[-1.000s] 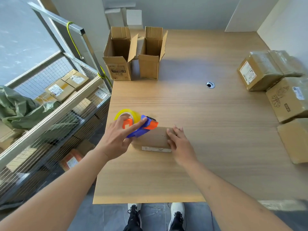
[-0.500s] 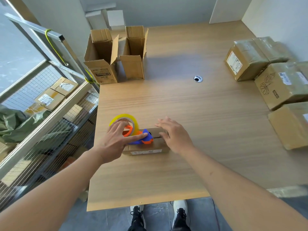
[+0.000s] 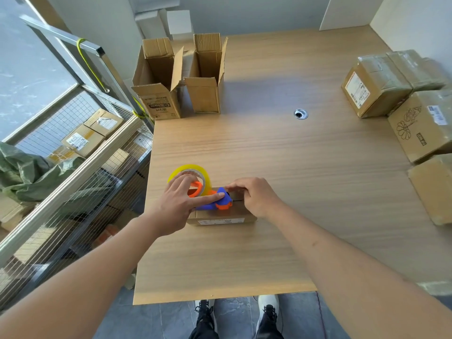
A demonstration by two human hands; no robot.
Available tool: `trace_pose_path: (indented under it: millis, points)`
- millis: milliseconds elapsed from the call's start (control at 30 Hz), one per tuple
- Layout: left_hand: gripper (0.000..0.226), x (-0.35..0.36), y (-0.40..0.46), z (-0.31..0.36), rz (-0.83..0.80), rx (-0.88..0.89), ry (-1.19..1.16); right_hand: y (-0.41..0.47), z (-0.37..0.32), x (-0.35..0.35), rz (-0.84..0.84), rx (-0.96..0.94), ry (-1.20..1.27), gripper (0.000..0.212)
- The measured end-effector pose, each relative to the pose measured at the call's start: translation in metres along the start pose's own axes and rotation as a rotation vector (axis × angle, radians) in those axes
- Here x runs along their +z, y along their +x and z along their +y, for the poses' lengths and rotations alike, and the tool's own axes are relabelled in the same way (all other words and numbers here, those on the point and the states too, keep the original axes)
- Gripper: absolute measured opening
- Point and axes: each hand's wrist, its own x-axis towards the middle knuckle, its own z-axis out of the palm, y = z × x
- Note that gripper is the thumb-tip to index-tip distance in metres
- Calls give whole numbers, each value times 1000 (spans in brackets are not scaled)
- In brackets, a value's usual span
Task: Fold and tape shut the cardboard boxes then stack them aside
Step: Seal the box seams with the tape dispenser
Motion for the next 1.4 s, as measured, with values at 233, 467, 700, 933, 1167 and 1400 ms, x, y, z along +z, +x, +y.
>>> trace_pose_path:
  millis: [233, 467, 700, 933, 1167, 1400]
  points:
    - [99, 0, 1, -1, 2, 8, -15, 0, -2, -4, -74, 28, 43, 44]
    - [92, -3, 1, 0, -12, -12, -15, 5, -7, 4, 46, 81, 47, 20]
    - [81, -14, -11, 15, -16, -115, -46, 8, -8, 8, 94, 127, 80, 20]
    - [84, 2, -25, 28, 43, -147, -33, -2, -6, 10, 117, 78, 63, 20]
    - [85, 4, -31, 27, 38, -114, -32, -29, 3, -1, 216, 134, 66, 17]
    - [83, 1, -29, 24, -7, -120, -70, -50, 21, -41, 246, 242, 4, 17]
